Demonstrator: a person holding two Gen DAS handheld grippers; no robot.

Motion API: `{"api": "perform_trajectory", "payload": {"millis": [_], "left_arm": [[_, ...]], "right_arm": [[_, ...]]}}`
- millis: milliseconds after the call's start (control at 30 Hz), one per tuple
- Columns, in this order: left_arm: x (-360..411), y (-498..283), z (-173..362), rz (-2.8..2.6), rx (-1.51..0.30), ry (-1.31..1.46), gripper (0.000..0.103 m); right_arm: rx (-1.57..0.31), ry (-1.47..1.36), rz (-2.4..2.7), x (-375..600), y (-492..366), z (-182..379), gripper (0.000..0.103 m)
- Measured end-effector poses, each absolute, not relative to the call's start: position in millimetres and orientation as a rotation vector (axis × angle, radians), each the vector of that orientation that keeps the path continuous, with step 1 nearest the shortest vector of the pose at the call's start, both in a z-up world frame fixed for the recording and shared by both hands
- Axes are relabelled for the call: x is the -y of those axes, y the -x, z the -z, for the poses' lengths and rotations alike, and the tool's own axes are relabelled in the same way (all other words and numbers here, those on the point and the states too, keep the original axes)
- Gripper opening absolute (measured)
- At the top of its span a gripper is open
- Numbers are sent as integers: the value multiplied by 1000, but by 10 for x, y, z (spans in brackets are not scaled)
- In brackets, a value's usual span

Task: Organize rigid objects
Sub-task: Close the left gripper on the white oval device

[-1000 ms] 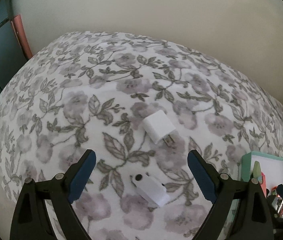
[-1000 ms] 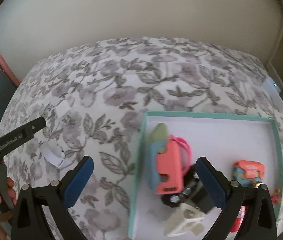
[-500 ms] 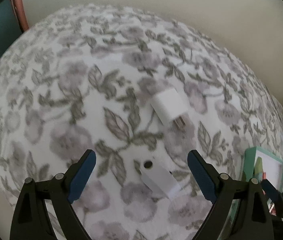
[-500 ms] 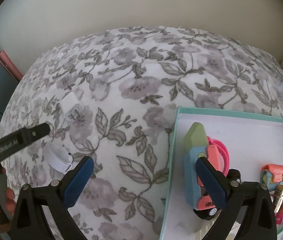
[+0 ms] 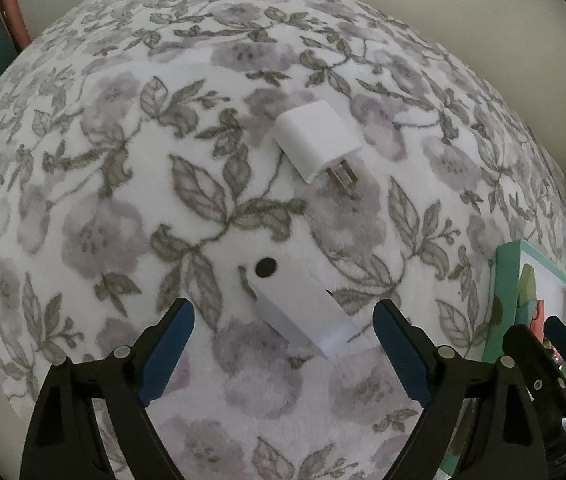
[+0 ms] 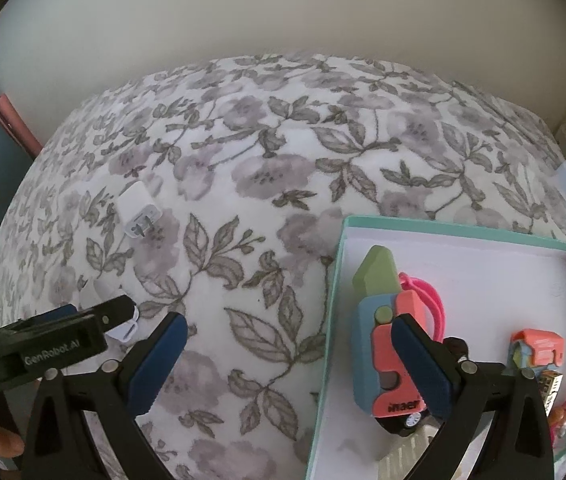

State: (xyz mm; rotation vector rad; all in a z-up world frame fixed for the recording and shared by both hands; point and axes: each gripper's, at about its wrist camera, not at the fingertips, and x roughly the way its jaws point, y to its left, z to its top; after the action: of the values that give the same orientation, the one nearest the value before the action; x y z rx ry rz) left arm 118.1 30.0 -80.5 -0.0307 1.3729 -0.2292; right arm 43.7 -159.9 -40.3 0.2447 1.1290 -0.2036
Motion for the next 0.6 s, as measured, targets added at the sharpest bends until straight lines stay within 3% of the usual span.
{"api": "perform_trajectory", "payload": {"millis": [133, 400, 467, 600], "left_arm": [[-252, -1131, 869, 265, -1404, 41, 74], [-138, -1043, 865, 300, -1397, 13, 61], [-51, -1046, 872, 296, -1392, 2, 49], [-41, -1059, 856, 298, -1388, 17, 49]], "right_arm": [[-1129, -243, 205, 1606, -429, 396, 103], [-1129, -240, 205, 1578, -437, 405, 103], [-1131, -235, 207, 1566, -441, 410, 103], [-1134, -221, 208, 1550, -447, 413, 103]]}}
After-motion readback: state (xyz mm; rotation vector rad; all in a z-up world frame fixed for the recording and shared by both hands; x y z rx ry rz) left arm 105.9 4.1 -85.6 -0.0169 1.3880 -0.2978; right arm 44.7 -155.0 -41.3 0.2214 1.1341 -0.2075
